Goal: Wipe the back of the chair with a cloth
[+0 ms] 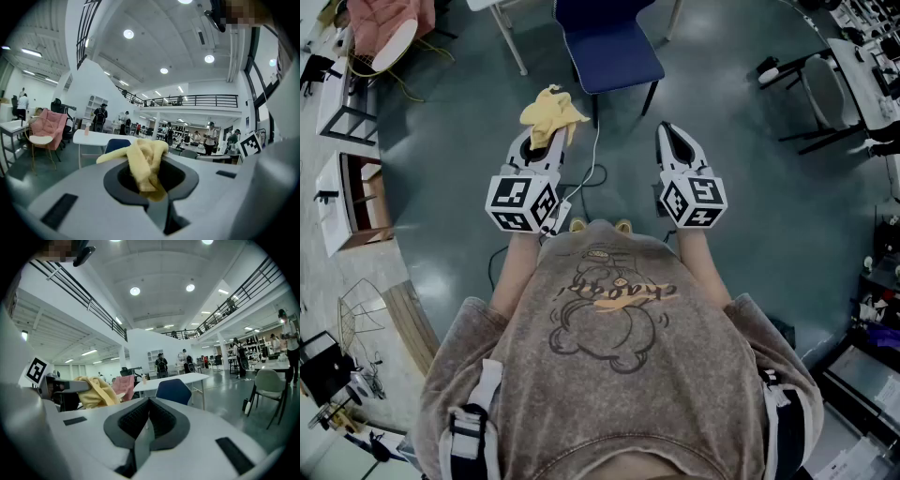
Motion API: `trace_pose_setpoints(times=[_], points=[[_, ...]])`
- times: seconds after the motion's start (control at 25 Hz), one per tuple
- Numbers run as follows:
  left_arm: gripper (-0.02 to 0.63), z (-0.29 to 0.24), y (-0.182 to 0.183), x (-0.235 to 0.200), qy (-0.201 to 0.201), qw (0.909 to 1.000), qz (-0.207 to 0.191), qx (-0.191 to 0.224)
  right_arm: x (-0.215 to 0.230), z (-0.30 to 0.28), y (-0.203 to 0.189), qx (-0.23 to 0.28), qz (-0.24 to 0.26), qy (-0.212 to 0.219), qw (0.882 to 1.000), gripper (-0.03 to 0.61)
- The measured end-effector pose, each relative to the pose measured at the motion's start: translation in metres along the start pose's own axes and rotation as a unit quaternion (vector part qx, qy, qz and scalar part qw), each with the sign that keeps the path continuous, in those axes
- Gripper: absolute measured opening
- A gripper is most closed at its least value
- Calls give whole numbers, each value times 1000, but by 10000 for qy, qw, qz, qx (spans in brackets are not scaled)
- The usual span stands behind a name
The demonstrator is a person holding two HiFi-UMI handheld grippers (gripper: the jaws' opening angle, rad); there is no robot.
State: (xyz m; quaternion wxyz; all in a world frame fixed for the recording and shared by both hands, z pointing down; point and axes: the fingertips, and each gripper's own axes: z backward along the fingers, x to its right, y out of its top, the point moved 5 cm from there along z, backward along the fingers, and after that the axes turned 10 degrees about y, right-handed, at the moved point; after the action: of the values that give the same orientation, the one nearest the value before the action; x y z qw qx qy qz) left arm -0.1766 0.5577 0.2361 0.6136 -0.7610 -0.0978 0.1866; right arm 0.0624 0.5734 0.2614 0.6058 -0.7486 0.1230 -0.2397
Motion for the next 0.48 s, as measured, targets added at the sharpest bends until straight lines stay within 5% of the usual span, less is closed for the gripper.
trace_pose_setpoints(times=[0.48], points=[[72, -1, -3, -4, 23, 10000, 24, -53, -5, 8, -7, 61, -164, -16, 9998, 25]])
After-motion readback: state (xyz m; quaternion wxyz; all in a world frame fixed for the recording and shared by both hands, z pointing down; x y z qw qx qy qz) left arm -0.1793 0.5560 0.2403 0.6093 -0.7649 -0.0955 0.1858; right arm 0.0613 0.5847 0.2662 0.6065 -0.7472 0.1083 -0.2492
